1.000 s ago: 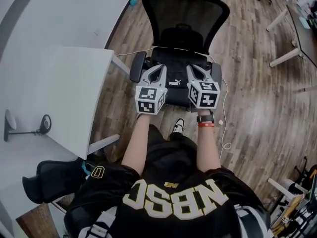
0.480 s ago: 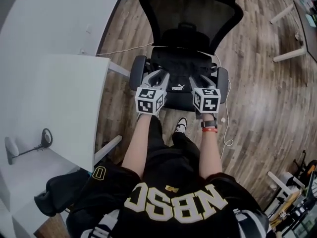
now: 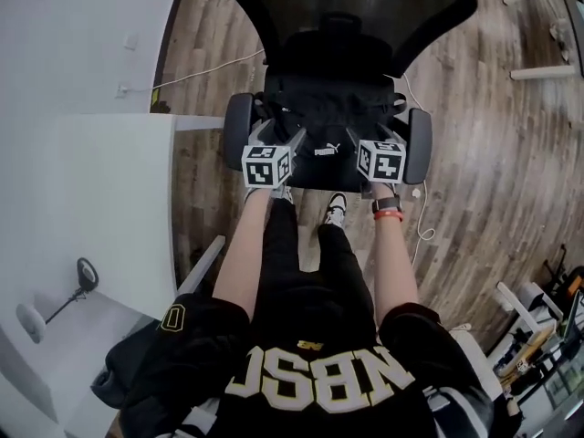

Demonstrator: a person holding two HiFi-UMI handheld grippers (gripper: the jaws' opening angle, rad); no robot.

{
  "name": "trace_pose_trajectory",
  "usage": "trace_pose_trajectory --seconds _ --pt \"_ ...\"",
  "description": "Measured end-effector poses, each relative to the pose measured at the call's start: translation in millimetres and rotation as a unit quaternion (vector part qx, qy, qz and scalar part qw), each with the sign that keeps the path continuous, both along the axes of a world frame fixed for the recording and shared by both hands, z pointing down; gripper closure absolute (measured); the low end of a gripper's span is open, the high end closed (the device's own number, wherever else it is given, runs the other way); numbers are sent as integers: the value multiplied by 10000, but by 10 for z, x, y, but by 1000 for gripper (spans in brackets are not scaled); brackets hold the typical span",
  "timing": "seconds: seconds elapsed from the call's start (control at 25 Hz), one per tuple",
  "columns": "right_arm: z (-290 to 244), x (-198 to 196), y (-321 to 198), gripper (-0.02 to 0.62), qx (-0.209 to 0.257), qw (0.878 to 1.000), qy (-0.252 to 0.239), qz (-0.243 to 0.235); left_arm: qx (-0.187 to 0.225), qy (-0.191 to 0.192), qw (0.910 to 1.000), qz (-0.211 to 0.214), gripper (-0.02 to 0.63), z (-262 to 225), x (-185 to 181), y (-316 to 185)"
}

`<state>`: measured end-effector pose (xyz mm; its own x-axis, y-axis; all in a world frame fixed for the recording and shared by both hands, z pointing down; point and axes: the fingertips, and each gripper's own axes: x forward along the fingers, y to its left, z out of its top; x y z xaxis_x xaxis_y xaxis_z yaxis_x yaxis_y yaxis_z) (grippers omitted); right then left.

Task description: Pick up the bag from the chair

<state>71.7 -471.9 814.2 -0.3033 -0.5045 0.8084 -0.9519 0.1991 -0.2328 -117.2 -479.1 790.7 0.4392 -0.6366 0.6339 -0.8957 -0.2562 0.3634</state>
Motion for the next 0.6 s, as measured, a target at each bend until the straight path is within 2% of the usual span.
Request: trace_pose_trajectory --seconds 0.24,0.44,0.6 --pt "725 311 -122 264 -361 9991 212 54 -709 -46 9973 -199 253 748 -91 -111" --pt "1327 376 -287 266 -124 9995 172 -214 -1083 -188 9932 -388 255 1273 -177 -176" --pt "1742 503 -305 287 -305 9993 203 -53 -1415 -383 9881 -469 255 1711 -250 -175"
